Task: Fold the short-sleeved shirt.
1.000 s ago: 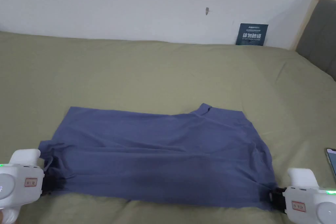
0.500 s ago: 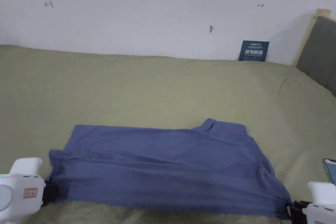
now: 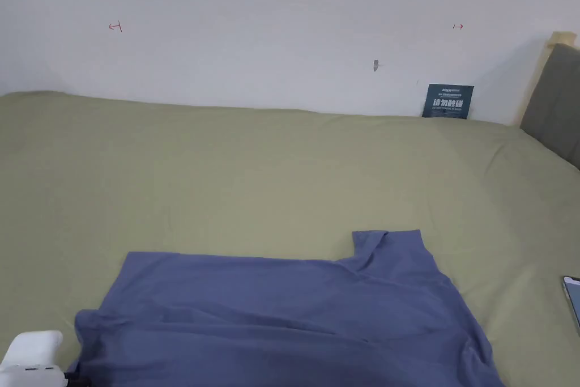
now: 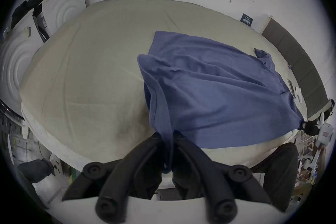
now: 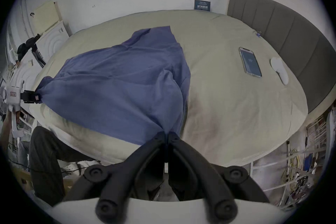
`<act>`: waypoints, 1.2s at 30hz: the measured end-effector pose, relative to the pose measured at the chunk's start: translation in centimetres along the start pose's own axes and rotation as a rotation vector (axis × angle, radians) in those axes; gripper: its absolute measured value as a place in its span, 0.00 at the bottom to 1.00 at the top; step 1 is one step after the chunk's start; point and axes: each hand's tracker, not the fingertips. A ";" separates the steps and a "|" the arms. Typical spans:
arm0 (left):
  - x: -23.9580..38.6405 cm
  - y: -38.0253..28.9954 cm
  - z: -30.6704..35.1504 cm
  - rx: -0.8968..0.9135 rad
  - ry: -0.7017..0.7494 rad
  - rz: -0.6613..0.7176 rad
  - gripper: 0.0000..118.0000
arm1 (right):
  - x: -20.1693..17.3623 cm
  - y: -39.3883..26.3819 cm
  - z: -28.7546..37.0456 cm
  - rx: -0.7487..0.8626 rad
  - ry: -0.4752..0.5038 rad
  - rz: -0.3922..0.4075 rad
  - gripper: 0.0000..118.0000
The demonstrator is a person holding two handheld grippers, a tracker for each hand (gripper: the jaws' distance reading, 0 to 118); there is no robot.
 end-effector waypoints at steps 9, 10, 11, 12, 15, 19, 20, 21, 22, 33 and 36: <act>-0.5 0.9 3.3 0.150 -0.001 0.045 0.90 | 0.7 1.7 -0.1 0.067 -0.031 -0.057 0.92; -0.3 1.4 3.6 0.168 0.017 0.028 0.89 | 0.7 2.6 0.7 0.099 -0.037 -0.061 0.88; -0.1 1.9 3.9 0.192 0.039 0.012 0.83 | 0.7 3.3 1.1 0.118 -0.042 -0.061 0.77; 0.0 2.3 4.0 0.203 0.056 -0.006 0.66 | 0.7 3.8 1.2 0.132 -0.045 -0.055 0.51; 0.2 4.1 3.1 0.210 0.055 -0.018 0.00 | -0.1 4.9 0.5 0.203 -0.098 -0.048 0.00; 0.2 7.0 0.9 0.216 0.034 -0.013 0.00 | -0.9 7.4 -1.2 0.190 -0.058 -0.076 0.00; 0.6 8.2 0.1 0.213 0.035 -0.013 0.00 | -1.1 7.9 -1.7 0.192 -0.060 -0.073 0.00; 0.6 9.4 -1.0 0.204 0.035 -0.012 0.00 | -1.2 8.5 -2.2 0.195 -0.056 -0.071 0.00; 0.5 10.5 -1.9 0.195 0.037 -0.009 0.00 | -1.0 9.1 -2.7 0.193 -0.048 -0.082 0.00; 0.3 19.8 -14.9 -0.010 0.148 -0.047 0.98 | 0.5 12.1 -8.0 0.144 -0.074 -0.046 0.00; 0.5 20.3 -16.6 0.005 0.160 -0.040 0.98 | 0.9 12.7 -9.2 0.123 -0.090 -0.033 0.00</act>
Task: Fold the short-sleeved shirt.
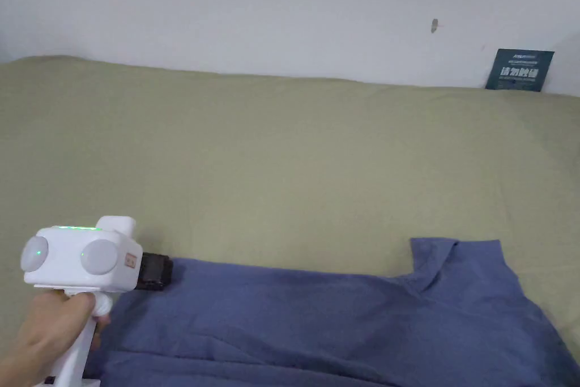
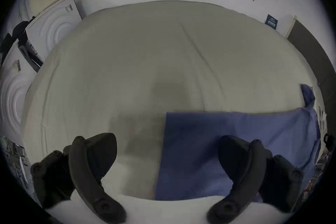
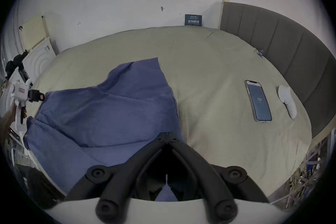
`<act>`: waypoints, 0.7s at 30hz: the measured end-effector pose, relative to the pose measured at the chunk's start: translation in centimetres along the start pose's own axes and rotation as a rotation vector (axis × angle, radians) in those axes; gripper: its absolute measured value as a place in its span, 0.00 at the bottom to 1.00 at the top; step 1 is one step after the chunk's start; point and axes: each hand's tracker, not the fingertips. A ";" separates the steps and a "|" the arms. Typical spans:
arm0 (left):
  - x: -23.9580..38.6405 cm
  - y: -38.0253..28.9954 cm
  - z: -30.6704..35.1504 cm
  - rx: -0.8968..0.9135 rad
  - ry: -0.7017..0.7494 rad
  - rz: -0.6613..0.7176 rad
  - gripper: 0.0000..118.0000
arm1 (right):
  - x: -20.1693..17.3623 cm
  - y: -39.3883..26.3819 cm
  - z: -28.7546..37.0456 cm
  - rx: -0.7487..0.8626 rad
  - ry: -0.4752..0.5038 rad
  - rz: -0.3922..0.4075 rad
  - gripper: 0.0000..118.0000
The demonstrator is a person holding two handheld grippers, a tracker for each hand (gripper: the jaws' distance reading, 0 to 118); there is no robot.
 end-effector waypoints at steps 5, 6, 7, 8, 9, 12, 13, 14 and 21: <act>1.0 0.1 0.2 -0.014 0.000 -0.030 0.84 | 0.0 1.4 -1.6 -0.024 -0.005 0.016 0.00; 1.1 0.0 0.6 -0.007 -0.015 -0.031 0.67 | 0.3 1.8 -2.1 -0.029 -0.002 0.019 0.00; 1.4 0.0 1.2 0.016 -0.034 -0.022 0.39 | 0.4 2.3 -2.6 -0.033 0.000 0.020 0.00; 1.4 0.1 1.7 0.028 -0.029 -0.038 0.04 | 0.3 2.8 -3.1 -0.042 0.006 0.021 0.00; 1.6 0.3 1.9 0.025 -0.057 -0.055 0.00 | 0.2 3.3 -3.7 -0.049 0.010 0.022 0.00; 2.3 0.3 1.9 0.023 -0.028 -0.090 0.00 | -0.1 5.3 -5.6 -0.061 0.004 0.035 0.00; 2.1 0.2 1.8 0.021 -0.031 -0.083 0.00 | -0.2 6.0 -6.4 -0.069 0.005 0.041 0.02; 2.1 0.2 1.8 0.018 -0.033 -0.078 0.00 | -0.2 6.8 -7.2 -0.080 0.010 0.043 0.20; 2.0 0.1 1.4 0.012 -0.038 -0.076 0.00 | -0.4 9.7 -13.7 -0.209 0.003 0.055 0.94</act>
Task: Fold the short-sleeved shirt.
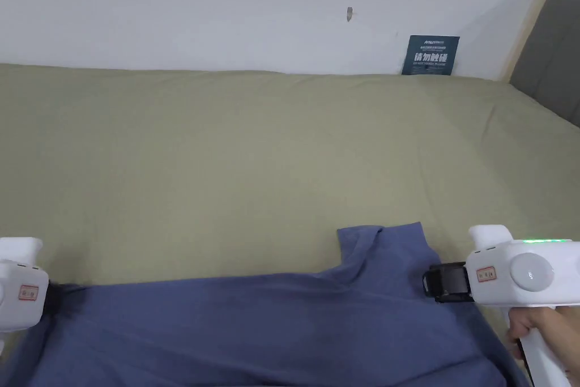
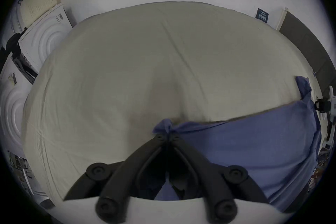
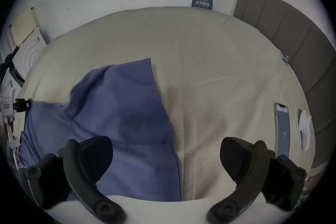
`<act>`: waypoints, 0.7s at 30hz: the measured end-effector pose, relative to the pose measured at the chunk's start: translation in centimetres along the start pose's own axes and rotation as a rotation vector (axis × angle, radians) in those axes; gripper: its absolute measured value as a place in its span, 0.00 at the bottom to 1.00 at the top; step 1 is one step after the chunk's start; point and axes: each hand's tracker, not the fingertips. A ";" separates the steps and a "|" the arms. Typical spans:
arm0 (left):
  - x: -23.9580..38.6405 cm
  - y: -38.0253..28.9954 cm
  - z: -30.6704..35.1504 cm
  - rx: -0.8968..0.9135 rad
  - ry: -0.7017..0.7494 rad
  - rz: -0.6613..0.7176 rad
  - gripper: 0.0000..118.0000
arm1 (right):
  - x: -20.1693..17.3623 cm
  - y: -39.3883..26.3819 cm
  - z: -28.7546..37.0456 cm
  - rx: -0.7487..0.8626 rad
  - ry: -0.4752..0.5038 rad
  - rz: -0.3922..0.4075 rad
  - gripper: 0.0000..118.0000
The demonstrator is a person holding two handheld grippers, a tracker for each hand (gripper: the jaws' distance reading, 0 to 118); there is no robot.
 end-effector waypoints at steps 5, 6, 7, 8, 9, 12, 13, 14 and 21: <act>-0.3 0.0 -0.1 0.002 -0.009 0.011 0.00 | -0.3 -0.1 -2.1 -0.059 -0.018 0.006 0.80; -0.4 -0.1 0.1 0.003 -0.011 0.013 0.00 | -0.3 0.0 -1.5 -0.051 -0.022 -0.004 0.70; -0.5 0.0 0.3 0.008 -0.013 0.014 0.00 | -0.3 0.0 -0.5 -0.021 -0.012 0.004 0.39; -0.6 0.0 0.5 0.011 -0.014 0.009 0.00 | -0.3 0.0 0.4 0.014 0.020 0.023 0.00; -0.7 0.0 0.9 0.018 -0.016 0.004 0.00 | -0.1 0.0 1.6 0.039 0.054 -0.005 0.00; -1.2 -0.3 3.0 0.051 -0.026 0.028 0.00 | -0.4 -0.7 4.6 0.071 0.052 0.038 0.00; -1.4 -0.4 4.1 0.067 -0.035 0.032 0.00 | -0.6 -0.9 6.2 0.096 0.051 0.043 0.00; -1.5 -0.6 5.2 0.083 -0.042 0.036 0.00 | -0.5 -1.2 7.6 0.108 0.062 0.040 0.00; -3.3 -4.5 13.6 0.190 -0.095 0.038 0.00 | 0.6 -5.4 16.4 0.219 0.102 0.015 0.00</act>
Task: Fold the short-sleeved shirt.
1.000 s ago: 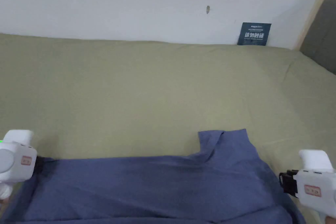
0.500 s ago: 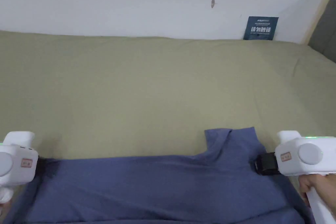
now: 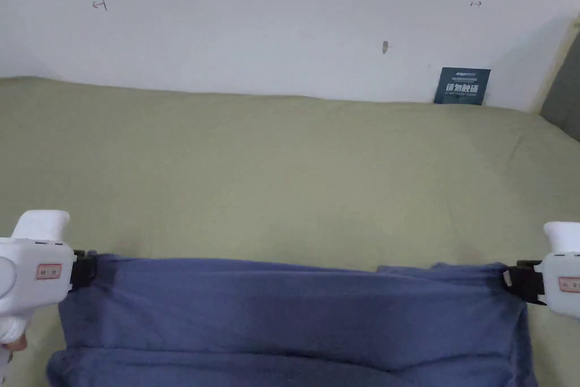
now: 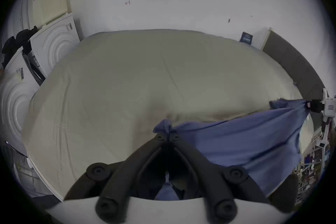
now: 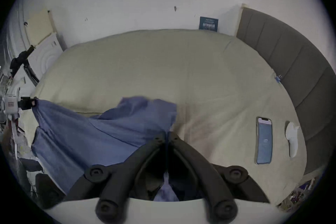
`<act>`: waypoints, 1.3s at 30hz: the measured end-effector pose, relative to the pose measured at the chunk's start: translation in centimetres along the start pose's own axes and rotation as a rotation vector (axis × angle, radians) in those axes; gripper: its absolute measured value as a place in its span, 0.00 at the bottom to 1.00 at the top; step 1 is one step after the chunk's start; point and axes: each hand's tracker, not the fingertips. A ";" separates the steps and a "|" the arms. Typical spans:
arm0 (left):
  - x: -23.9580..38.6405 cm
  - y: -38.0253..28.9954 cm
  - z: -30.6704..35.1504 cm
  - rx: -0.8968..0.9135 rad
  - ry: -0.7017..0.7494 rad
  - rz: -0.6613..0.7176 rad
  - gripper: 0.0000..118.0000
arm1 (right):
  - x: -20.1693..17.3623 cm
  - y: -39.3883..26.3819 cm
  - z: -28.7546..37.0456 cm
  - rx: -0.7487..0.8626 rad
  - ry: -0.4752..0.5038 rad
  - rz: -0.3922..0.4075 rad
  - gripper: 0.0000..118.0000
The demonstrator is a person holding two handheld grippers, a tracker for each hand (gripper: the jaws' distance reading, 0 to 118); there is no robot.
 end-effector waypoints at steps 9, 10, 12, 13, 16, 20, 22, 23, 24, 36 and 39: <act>-1.2 -7.9 8.0 0.070 -0.023 -0.033 0.00 | -1.0 -8.7 9.5 0.080 0.026 0.009 0.00; -1.4 -8.9 8.2 0.066 -0.026 -0.033 0.00 | -1.2 -9.9 10.2 0.079 0.025 0.009 0.00; -1.8 -11.0 8.4 0.052 -0.036 -0.016 0.00 | -1.5 -12.3 10.7 0.064 0.024 0.019 0.00; -2.0 -12.1 8.4 0.047 -0.041 -0.013 0.00 | -1.6 -13.5 10.7 0.049 0.013 0.025 0.00; -2.2 -14.6 8.0 0.026 -0.047 0.002 0.00 | -1.1 -16.3 9.5 -0.005 0.020 -0.008 0.00; -2.6 -16.1 7.2 0.005 -0.049 0.013 0.04 | -1.0 -17.8 8.2 -0.032 0.022 -0.028 0.02; -2.5 -16.2 7.5 0.014 -0.057 0.006 0.50 | -1.1 -17.8 8.0 -0.030 0.020 -0.036 0.50; -2.4 -16.0 7.6 0.013 -0.041 0.003 0.79 | -1.2 -17.5 8.0 -0.018 0.000 -0.033 0.88; -2.4 -15.9 7.8 0.012 -0.013 0.002 0.92 | -1.3 -17.5 8.1 -0.015 -0.005 -0.027 0.98; 0.4 -14.5 12.1 0.207 0.031 0.035 0.00 | -7.5 -15.7 12.4 0.274 -0.104 -0.021 0.00; 0.7 -15.2 12.2 0.202 0.031 0.051 0.00 | -9.2 -15.9 12.3 0.305 -0.107 -0.025 0.00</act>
